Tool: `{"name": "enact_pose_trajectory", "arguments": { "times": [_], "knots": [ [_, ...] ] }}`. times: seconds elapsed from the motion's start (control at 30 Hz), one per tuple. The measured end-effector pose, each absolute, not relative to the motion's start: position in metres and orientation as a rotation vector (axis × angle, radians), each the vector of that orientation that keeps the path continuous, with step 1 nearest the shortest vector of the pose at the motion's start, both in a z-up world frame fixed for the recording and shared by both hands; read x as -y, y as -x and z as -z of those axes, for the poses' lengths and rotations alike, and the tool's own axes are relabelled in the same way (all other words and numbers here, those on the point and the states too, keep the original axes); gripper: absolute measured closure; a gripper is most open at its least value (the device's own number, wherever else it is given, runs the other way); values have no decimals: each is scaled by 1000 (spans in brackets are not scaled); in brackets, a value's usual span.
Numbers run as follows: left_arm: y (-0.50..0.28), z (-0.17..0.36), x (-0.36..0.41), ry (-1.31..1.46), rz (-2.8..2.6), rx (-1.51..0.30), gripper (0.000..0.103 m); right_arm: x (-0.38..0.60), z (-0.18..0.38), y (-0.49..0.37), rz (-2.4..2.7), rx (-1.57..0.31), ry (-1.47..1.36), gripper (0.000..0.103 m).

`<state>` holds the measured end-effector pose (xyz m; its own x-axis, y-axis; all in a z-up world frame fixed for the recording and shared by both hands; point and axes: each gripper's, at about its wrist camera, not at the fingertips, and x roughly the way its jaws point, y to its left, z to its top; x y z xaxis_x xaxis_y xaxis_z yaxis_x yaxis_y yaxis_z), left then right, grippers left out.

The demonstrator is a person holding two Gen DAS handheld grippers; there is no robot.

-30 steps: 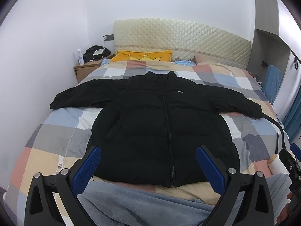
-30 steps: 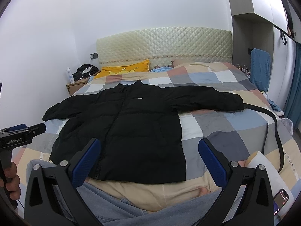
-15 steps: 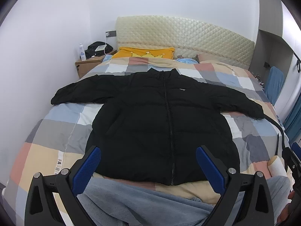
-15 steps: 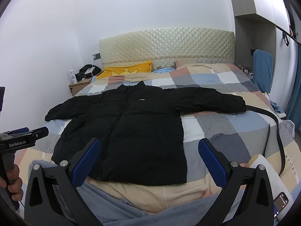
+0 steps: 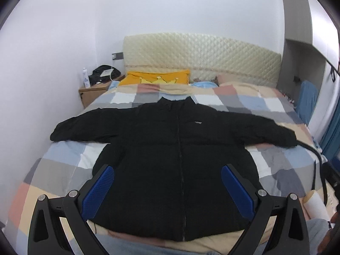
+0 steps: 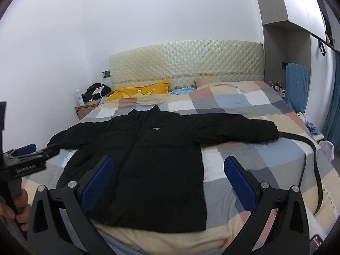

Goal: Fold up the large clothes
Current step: 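Move the right tool to the jacket sleeve cuff and close on it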

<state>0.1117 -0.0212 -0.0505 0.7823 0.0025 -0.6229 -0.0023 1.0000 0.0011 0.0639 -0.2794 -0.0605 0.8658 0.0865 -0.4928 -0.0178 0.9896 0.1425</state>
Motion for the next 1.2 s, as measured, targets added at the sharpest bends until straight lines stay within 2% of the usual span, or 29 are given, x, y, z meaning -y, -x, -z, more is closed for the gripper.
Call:
{"name": "enact_pose_trajectory", "arguments": {
  "times": [0.2,0.7,0.9,1.2],
  "knots": [
    [-149,53,37,1,25,-674,1,303,66,-92,2,-491,-140,0],
    [-236,-26,81,21,130,-511,1,381,94,-198,162,-400,-164,0],
    [-263,32,82,-18,138,-552,1,409,136,-240,188,-454,-192,0],
    [-286,142,42,-16,77,-705,1,450,150,-288,293,-412,-255,0]
  ]
}}
